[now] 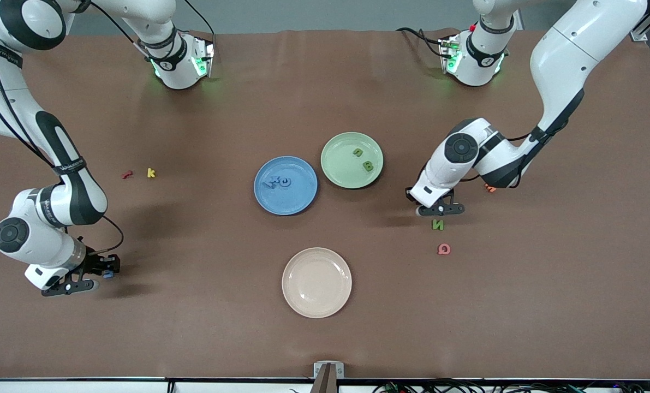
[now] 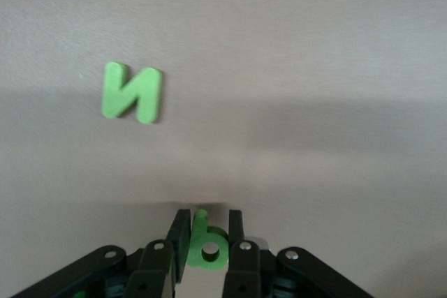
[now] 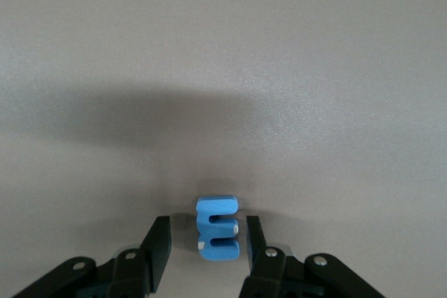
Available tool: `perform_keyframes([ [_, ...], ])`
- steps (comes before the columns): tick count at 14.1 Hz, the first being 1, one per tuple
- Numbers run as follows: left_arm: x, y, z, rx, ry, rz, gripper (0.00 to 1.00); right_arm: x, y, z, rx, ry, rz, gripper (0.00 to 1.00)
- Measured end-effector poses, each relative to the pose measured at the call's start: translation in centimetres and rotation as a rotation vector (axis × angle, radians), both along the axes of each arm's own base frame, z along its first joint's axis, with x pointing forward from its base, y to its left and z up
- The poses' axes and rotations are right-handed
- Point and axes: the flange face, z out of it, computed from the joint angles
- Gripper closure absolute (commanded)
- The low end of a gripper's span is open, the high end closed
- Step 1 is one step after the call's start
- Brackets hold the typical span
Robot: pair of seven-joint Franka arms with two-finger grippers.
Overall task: Sort letters by color into matching plates
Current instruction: 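Release the E onto the blue plate while the left gripper releases b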
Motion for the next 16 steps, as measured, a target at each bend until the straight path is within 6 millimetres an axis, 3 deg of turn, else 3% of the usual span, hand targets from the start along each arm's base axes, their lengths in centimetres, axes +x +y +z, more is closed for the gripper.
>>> perform_keyframes([
  [1,-0.1,-1.2,1.0,-0.004,0.007,0.015,0.9,0.0,0.0,-0.2,0.002,0.002,-0.001,0.48],
  [2,-0.3,-2.5,2.0,-0.014,0.017,0.038,0.89,0.0,0.0,-0.5,0.005,0.003,-0.002,0.56],
  [3,-0.5,-3.8,3.0,-0.028,0.026,0.066,0.89,0.1,0.0,-0.5,0.005,0.002,-0.002,0.82],
  [4,-0.8,-5.2,3.9,-0.043,0.038,0.093,0.89,0.1,0.0,-0.5,0.006,0.0,-0.001,1.0],
  [6,-2.2,-8.2,5.1,-0.06,0.058,0.129,0.89,0.3,0.1,-0.3,0.006,-0.003,0.0,1.0],
  [11,-7.6,-16.2,5.7,-0.064,0.076,0.183,0.89,0.3,0.4,-0.2,0.018,-0.001,-0.052,1.0],
  [13,-8.9,-18.2,5.3,-0.058,0.08,0.202,0.89,0.3,2.8,0.4,0.035,0.044,-0.133,1.0],
  [14,-9.1,-18.8,4.7,-0.048,0.081,0.21,0.89,0.3,5.3,1.5,0.056,0.079,-0.184,1.0],
  [16,-9.4,-19.9,3.0,-0.021,0.079,0.232,0.89,-0.1,12.0,5.5,0.112,0.133,-0.316,1.0],
])
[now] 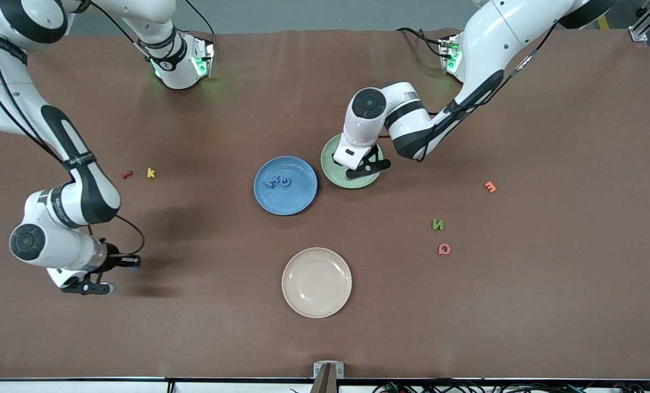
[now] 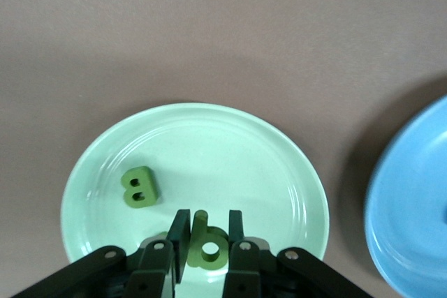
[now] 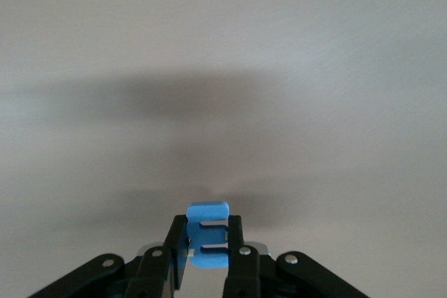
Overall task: Sort letters by color into matching plates
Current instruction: 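Release the E onto the blue plate while the left gripper releases b, then grasp the green N with the left gripper while the right gripper nears the k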
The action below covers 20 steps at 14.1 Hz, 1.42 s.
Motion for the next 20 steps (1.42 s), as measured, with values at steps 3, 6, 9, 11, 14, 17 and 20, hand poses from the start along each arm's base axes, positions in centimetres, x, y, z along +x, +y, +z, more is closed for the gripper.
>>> perform_keyframes([
  [3,-0.2,-1.9,-1.7,0.02,-0.006,0.014,0.84,-2.8,9.9,4.8,0.046,0.038,-0.17,1.0],
  [6,-0.3,-3.0,-2.2,0.018,-0.007,0.01,0.16,-8.1,19.1,5.1,0.028,0.068,-0.303,1.0],
  [9,0.1,-2.8,-2.3,0.019,-0.007,0.017,0.01,-13.9,27.6,4.0,-0.027,0.038,-0.402,1.0],
  [11,0.6,-2.3,-2.3,0.034,-0.003,0.022,0.01,-17.4,33.1,3.1,-0.062,0.005,-0.439,1.0],
  [14,2.4,-0.6,-2.0,0.064,0.004,-0.001,0.01,-20.8,38.0,1.1,-0.099,-0.038,-0.483,0.66],
  [17,5.6,3.2,-0.7,0.059,0.002,-0.067,0.01,-22.0,39.4,-1.0,-0.124,-0.052,-0.492,0.0],
  [20,8.6,8.6,-0.1,0.06,0.006,-0.115,0.01,-21.6,39.5,-1.0,-0.123,-0.061,-0.497,0.0],
])
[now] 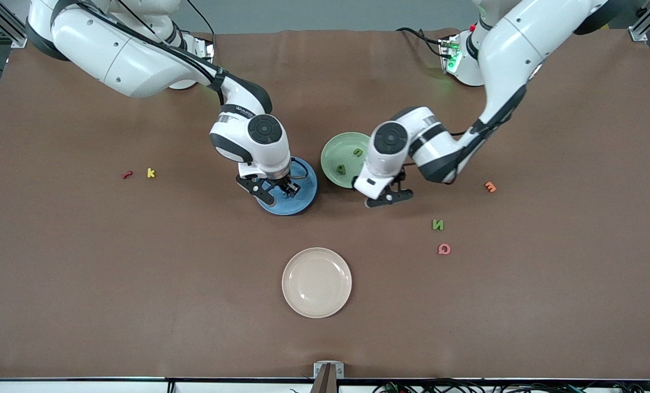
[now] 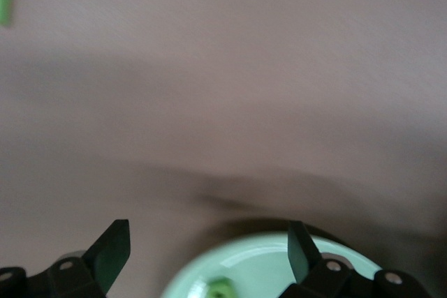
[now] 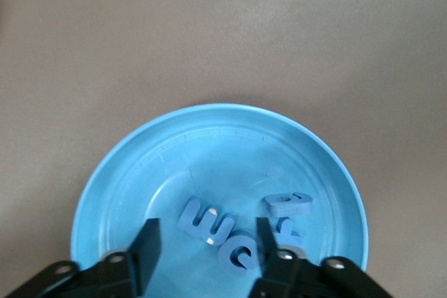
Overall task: Sort letters by color into matching plates
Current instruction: 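Grasp the green N with the left gripper while the right gripper nears the k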
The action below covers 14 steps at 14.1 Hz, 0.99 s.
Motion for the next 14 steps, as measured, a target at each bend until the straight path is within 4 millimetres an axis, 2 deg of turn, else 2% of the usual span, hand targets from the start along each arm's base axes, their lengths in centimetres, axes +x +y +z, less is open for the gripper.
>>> perform_keyframes([
  [2,1.3,3.2,0.0,0.006,0.004,-0.011,0.01,0.9,-0.2,0.6,0.005,-0.015,-0.007,0.0],
  [5,2.6,6.4,0.0,0.019,-0.001,-0.02,0.01,2.8,-1.3,1.4,-0.016,-0.022,0.034,0.0],
  [7,3.3,8.3,-0.2,0.034,-0.028,-0.03,0.01,5.0,-3.6,2.3,-0.036,-0.017,0.082,0.0],
  [10,4.2,11.4,-1.1,0.028,-0.092,-0.05,0.01,8.4,-8.6,5.0,-0.069,0.012,0.158,0.0],
  [14,4.9,15.4,-2.1,0.022,-0.13,-0.094,0.02,10.5,-13.4,8.8,-0.079,0.054,0.241,0.0],
])
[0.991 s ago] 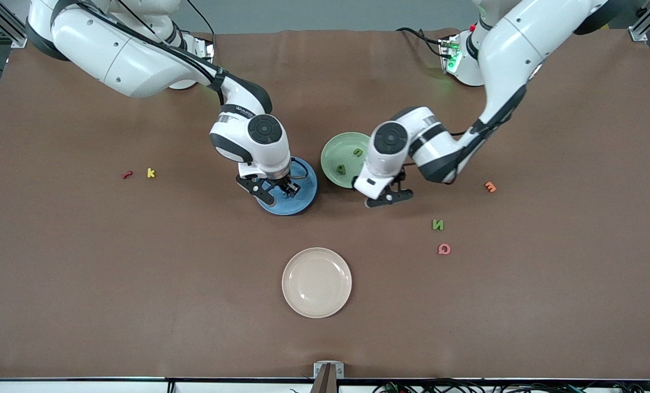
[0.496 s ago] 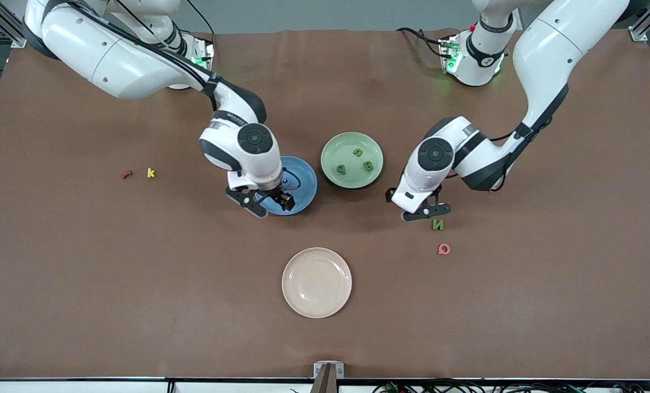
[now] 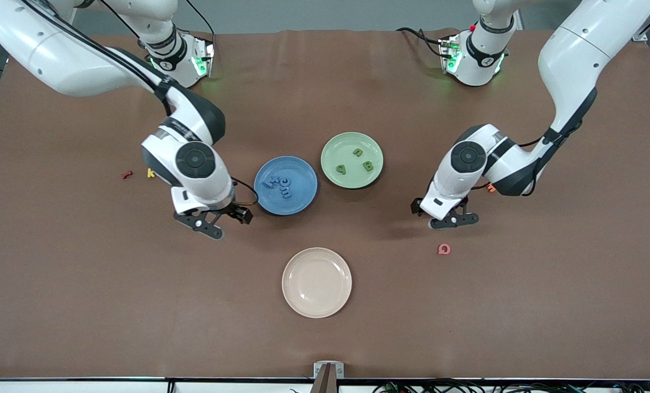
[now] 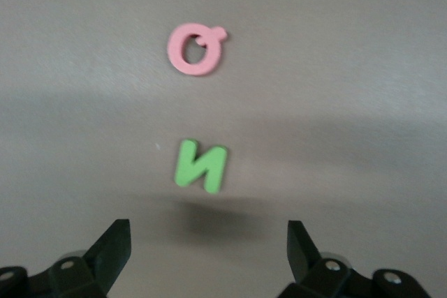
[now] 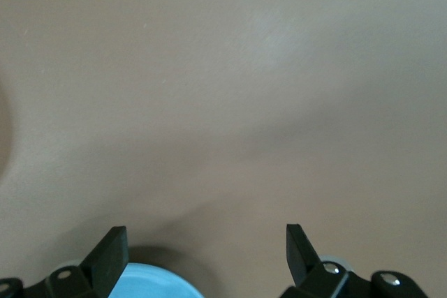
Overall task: Sort letters by color into matching plates
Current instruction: 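Grasp the green N with the left gripper while the right gripper nears the k, then carry the N toward the green plate while the right gripper withdraws from the k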
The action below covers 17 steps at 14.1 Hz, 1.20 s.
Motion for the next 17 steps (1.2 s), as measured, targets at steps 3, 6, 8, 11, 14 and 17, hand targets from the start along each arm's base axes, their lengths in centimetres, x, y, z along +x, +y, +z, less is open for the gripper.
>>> perform_keyframes([
  [3,0.4,1.3,-0.7,-0.018,-0.021,-0.017,0.03,1.7,-2.0,2.7,0.08,0.052,0.059,0.0],
  [6,0.5,1.3,-1.4,-0.051,-0.032,-0.024,0.05,4.5,-6.6,5.2,0.157,0.091,0.128,0.0],
  [8,0.6,1.4,-1.9,-0.06,-0.037,-0.027,0.07,5.9,-11.4,6.2,0.194,0.114,0.188,0.0],
  [11,1.2,2.0,-2.2,-0.062,-0.041,-0.026,0.1,6.3,-17.6,8.4,0.204,0.127,0.281,0.0],
  [14,1.8,2.4,-2.4,-0.064,-0.043,-0.022,0.23,5.0,-19.8,11.6,0.17,0.166,0.347,0.0],
  [17,2.4,2.6,-2.8,-0.069,-0.045,-0.02,0.37,3.2,-21.4,14.7,0.144,0.217,0.394,0.0],
])
